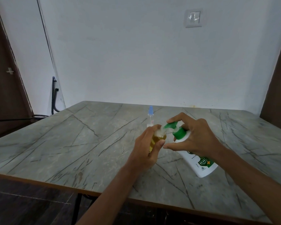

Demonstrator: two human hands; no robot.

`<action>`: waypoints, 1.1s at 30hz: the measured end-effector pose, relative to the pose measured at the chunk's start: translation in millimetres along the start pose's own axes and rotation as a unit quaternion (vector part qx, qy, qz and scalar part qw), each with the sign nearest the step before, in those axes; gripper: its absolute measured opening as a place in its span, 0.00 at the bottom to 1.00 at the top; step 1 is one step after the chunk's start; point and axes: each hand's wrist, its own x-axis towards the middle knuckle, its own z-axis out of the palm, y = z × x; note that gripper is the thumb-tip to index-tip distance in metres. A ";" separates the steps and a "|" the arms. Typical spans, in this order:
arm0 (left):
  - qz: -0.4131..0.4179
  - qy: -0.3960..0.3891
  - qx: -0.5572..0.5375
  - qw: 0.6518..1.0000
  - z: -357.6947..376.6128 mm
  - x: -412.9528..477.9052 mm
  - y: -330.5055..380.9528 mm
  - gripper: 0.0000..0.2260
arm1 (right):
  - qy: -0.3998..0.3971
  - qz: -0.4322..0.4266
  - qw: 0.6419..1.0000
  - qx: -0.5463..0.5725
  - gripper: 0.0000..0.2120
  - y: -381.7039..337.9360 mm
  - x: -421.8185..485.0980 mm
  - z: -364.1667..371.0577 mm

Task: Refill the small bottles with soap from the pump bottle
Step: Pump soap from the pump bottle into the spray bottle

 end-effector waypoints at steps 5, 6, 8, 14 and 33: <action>0.001 0.000 -0.005 1.000 1.1 -0.6 -0.4 0.17 | 0.010 0.005 1.000 -0.001 0.28 3.2 -1.1 0.8; -0.004 0.001 -0.008 1.000 0.6 -0.5 -0.6 0.17 | 0.006 0.001 1.000 -0.011 0.29 2.7 -0.9 0.9; -0.013 0.005 -0.008 1.000 -0.3 -0.1 -0.8 0.18 | -0.009 0.000 1.000 -0.027 0.32 2.3 -0.7 1.1; -0.019 0.008 -0.005 1.000 0.3 1.1 -1.5 0.17 | -0.022 0.000 0.999 -0.033 0.35 3.9 -0.9 2.3; -0.020 0.002 -0.005 1.000 -0.2 -0.7 -1.7 0.18 | -0.013 0.002 1.000 -0.026 0.32 -2.7 0.8 0.8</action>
